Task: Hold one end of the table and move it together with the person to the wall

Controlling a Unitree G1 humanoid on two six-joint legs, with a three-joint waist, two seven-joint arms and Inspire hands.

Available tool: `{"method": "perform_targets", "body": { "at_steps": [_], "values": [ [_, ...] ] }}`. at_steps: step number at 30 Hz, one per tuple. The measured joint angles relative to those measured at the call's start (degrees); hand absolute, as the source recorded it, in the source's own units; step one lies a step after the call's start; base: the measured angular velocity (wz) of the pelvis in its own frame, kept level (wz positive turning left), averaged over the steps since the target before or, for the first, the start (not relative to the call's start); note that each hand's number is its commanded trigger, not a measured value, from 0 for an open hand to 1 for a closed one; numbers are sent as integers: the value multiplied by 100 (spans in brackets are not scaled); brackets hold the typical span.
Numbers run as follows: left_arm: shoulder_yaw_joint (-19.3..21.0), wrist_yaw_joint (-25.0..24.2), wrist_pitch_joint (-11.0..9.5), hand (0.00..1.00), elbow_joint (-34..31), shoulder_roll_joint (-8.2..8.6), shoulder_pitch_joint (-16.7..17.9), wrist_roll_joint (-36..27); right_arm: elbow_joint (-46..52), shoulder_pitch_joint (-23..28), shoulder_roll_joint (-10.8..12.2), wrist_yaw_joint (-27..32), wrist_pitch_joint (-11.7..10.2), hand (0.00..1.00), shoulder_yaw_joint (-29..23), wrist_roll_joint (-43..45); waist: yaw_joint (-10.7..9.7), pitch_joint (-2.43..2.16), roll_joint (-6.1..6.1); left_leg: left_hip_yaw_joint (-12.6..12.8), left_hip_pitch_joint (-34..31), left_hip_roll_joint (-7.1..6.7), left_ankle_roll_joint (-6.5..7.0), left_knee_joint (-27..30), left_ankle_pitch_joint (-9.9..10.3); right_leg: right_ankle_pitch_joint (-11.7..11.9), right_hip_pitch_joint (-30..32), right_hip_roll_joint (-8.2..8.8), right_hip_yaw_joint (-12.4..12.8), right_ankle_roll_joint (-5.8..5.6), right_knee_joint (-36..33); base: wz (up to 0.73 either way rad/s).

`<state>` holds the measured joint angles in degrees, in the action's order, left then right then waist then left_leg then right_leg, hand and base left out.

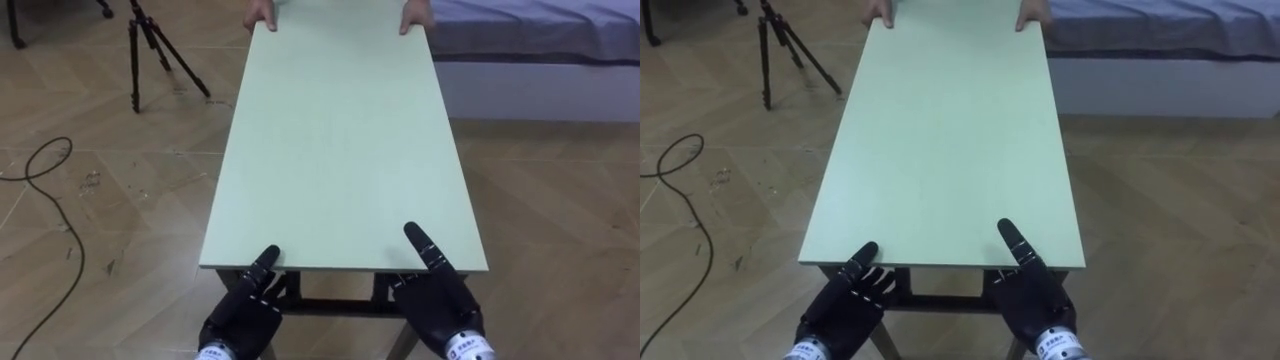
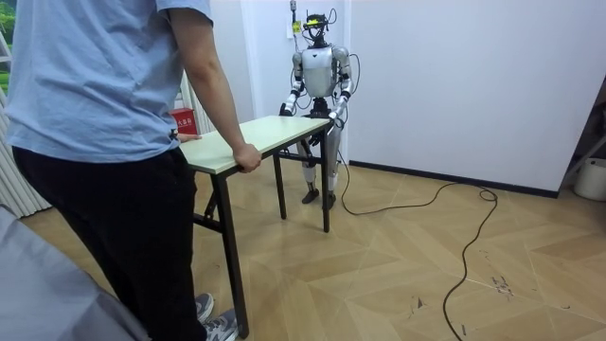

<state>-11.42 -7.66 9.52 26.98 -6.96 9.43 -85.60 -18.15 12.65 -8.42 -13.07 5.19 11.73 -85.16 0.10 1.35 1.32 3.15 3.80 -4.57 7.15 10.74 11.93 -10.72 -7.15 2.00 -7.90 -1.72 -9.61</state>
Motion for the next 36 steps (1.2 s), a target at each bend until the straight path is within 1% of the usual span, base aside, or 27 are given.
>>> {"method": "perform_targets", "body": {
  "at_steps": [6, 8, 10, 13, 16, 20, 24, 29, 32, 33, 34, 35, 36],
  "values": [
    [7, 110, 30, 0, 94, 10, -116, 0, -3, -1, 9, 29, 1, 0, -6, -2, 1, -2, -14, 5, -1, 2, 0, 3, 0, 0, -6, -2, 3, 0, -2, 0],
    [43, 138, 30, 0, 110, 58, -154, -26, -3, -3, 15, 28, -6, 0, -8, -1, 0, -3, -16, 10, -9, 2, 0, 3, 0, 0, 7, -2, 1, 0, -3, 0],
    [124, 194, 31, 0, 110, 141, -196, -33, -5, -5, 23, 26, -5, 0, -8, -1, 7, -2, -18, 27, -9, 3, 0, 2, 0, 1, 16, -3, 11, 1, -2, -3],
    [192, 205, 32, 0, 108, 202, -253, -52, -26, -12, 31, -26, 3, 0, -7, -2, 20, -2, -19, 71, -6, 8, 0, 2, 0, 1, 25, -6, 70, 1, 0, -7],
    [233, 256, 40, 0, 97, 204, -342, -113, -163, -40, 118, -81, -11, 0, -27, 0, 11, -4, -28, 69, -14, 9, 0, 4, 0, 1, 29, -6, 74, 2, 0, -1],
    [234, 358, 40, 0, -51, 203, -356, -309, -187, -38, 151, -81, -10, 0, -50, 5, -2, -6, -34, 68, -19, 9, 0, 4, 0, 2, 31, -3, 43, 2, -3, 0],
    [244, 499, 40, 0, -98, 203, -356, -746, -190, -43, 153, -79, -9, 0, -88, 5, -5, -13, -46, 71, -16, 11, 0, 10, 0, 1, 26, -3, 2, 2, -2, 0],
    [268, 647, 48, 0, -182, 207, -356, -848, -189, -39, 164, -46, -4, 0, -104, 3, -5, -17, -61, 75, -18, 12, 0, 10, 0, 2, 30, -5, 7, 2, -3, 0],
    [372, 840, 58, 0, -320, 255, -355, -862, -189, -40, 214, -17, -5, 0, -114, 0, 5, -22, -103, 74, -25, 17, -1, 11, 0, 3, 37, -9, 6, 4, -4, 0],
    [388, 893, 58, 60, -360, 257, -355, -862, -189, -42, 230, -17, -8, 22, -114, 0, 8, -25, -110, 75, -23, 18, -2, 13, -1, 4, 38, -10, 12, 6, -5, 0],
    [401, 943, 57, 82, -401, 259, -355, -866, -189, -42, 233, -17, -8, 64, -114, 0, 13, -27, -115, 75, -24, 17, -2, 13, -1, 4, 37, -9, 10, 6, -5, 0],
    [414, 953, 58, 87, -415, 266, -355, -874, -188, -41, 234, -17, -8, 100, -113, 0, 13, -26, -120, 75, -24, 17, -2, 13, -1, 4, 37, -9, 11, 6, -4, 0],
    [451, 966, 57, 100, -441, 292, -355, -880, -188, -40, 241, -17, -7, 100, -111, 0, 14, -26, -132, 74, -24, 17, -2, 13, -1, 4, 37, -8, 11, 6, -4, 0]
  ]
}}
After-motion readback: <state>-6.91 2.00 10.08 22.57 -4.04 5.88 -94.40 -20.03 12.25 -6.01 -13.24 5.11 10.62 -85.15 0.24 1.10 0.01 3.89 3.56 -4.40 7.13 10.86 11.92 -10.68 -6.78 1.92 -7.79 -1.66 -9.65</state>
